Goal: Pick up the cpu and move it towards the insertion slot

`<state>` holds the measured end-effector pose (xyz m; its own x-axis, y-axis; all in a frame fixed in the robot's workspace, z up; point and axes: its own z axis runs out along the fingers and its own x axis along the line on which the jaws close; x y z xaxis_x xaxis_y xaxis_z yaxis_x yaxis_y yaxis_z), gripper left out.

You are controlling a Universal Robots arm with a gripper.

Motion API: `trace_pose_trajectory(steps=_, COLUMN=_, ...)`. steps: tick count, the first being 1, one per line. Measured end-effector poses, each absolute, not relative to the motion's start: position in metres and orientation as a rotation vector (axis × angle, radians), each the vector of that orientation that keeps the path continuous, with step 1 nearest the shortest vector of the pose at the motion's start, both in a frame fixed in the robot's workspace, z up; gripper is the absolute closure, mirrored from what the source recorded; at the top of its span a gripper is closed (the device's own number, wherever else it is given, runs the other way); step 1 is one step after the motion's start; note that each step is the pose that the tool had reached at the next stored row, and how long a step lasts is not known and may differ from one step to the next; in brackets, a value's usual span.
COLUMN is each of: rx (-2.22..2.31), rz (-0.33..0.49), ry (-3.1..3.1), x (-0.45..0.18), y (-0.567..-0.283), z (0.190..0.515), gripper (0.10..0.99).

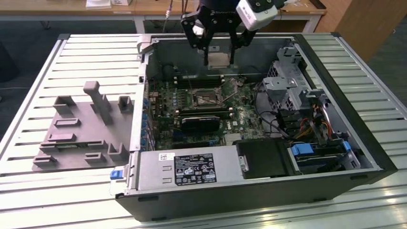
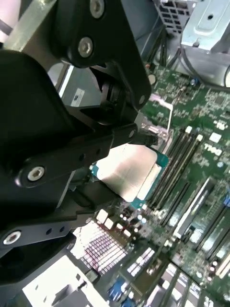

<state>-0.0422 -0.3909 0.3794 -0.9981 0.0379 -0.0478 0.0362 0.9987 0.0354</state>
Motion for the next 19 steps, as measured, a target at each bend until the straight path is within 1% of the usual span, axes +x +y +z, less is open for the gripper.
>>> trace_pose_trajectory(steps=19, rx=0.055, rz=0.053, ry=3.094, x=-0.021, y=-0.359, z=0.373, gripper=0.541)
